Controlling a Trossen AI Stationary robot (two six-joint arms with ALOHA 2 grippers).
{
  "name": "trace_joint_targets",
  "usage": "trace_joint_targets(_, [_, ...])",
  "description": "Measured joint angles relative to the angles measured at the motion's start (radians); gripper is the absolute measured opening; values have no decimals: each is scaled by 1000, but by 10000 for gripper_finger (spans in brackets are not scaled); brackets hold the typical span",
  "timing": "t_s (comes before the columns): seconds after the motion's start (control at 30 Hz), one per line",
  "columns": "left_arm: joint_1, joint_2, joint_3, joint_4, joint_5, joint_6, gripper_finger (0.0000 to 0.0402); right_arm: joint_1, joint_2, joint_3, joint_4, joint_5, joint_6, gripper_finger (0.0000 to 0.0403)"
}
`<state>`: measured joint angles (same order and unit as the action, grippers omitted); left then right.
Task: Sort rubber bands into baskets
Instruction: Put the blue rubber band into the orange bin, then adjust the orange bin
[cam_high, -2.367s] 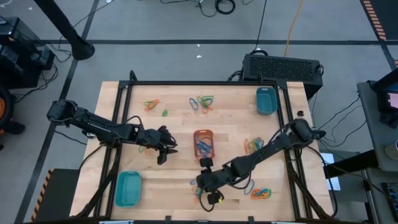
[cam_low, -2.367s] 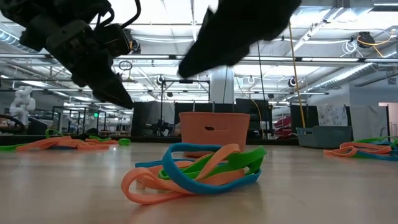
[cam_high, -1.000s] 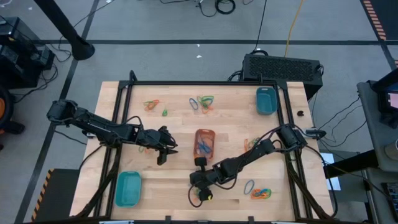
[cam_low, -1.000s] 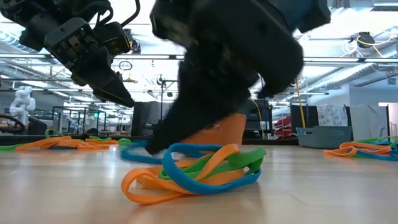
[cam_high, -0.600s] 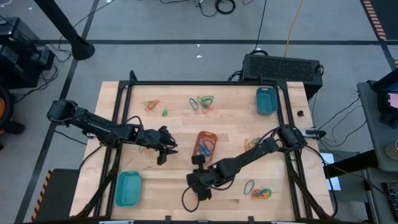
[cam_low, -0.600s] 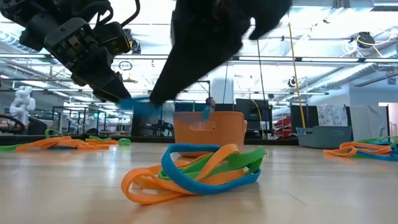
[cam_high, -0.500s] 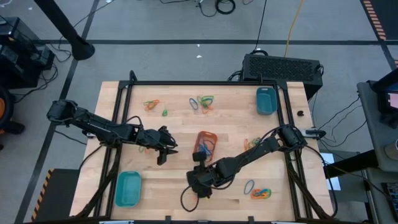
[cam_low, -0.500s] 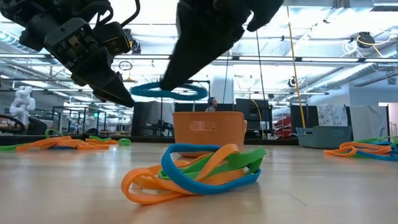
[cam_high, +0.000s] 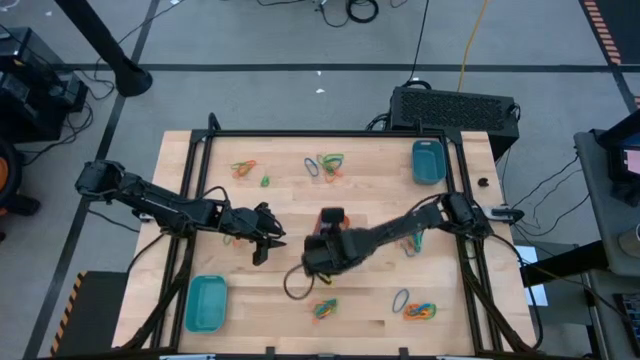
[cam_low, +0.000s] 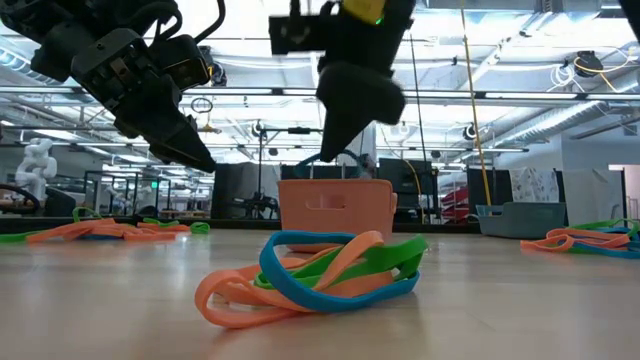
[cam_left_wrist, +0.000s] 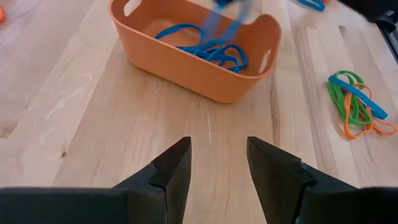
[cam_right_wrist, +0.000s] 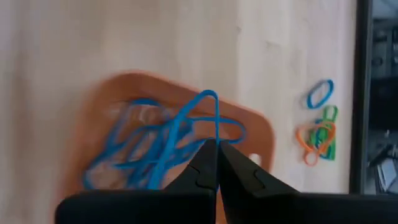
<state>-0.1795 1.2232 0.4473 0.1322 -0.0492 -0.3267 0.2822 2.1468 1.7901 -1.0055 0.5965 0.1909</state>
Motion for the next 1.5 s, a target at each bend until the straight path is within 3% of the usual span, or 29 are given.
trace_joint_targets(0.33, [0, 0, 0, -14, 0, 2, 162, -98, 0, -23, -18, -211, 37, 13])
trace_joint_targets(1.03, [0, 0, 0, 2, 0, -3, 162, -99, 0, -24, -54, -205, 25, 91])
trace_joint_targets(1.5, [1, 0, 0, 0, 0, 80, 162, -100, 0, 63, -141, -206, -20, 96])
